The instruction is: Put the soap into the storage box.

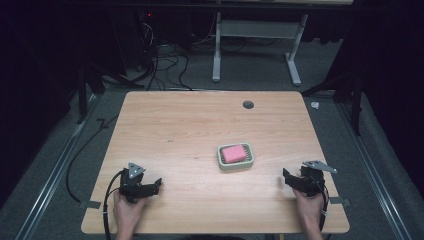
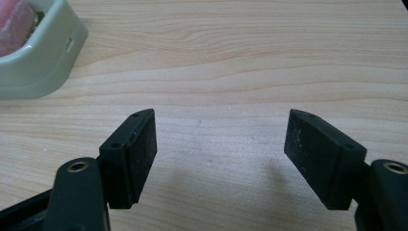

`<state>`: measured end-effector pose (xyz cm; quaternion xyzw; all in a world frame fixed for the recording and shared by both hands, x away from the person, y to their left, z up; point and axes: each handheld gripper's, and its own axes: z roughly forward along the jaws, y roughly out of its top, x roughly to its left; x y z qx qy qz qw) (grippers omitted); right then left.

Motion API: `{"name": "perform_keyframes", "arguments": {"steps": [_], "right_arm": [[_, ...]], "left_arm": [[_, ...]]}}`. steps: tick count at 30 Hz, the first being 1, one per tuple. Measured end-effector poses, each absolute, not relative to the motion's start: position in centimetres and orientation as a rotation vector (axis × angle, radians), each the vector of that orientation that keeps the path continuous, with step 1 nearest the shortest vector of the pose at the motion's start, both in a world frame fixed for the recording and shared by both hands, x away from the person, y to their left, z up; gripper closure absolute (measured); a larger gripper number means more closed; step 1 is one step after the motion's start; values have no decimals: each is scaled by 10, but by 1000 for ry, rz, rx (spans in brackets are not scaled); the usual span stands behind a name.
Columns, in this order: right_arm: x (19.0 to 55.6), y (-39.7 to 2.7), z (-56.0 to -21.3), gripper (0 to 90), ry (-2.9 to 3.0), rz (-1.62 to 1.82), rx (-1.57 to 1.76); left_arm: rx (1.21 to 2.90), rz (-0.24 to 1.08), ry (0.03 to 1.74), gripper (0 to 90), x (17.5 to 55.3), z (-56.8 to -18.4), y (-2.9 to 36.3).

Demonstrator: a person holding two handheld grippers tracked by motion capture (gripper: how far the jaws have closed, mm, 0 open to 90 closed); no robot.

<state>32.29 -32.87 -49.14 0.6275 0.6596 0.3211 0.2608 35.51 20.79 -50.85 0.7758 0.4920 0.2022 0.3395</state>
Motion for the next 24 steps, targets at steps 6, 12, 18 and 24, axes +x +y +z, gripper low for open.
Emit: {"name": "perform_keyframes", "arguments": {"steps": [6,12,18,24], "right_arm": [[323,-330,-494,278,1788,838,1707],[323,-329,-495,278,1787,821,1714],[326,-329,-497,277,1796,799,1711],[327,-329,-498,277,1799,789,1713]], "left_arm": [[2020,527,1281,133,355,-508,208],[2020,526,1281,133,355,-508,208],[2020,527,1281,133,355,-508,208],[2021,525,1281,133,355,-508,208]]}}
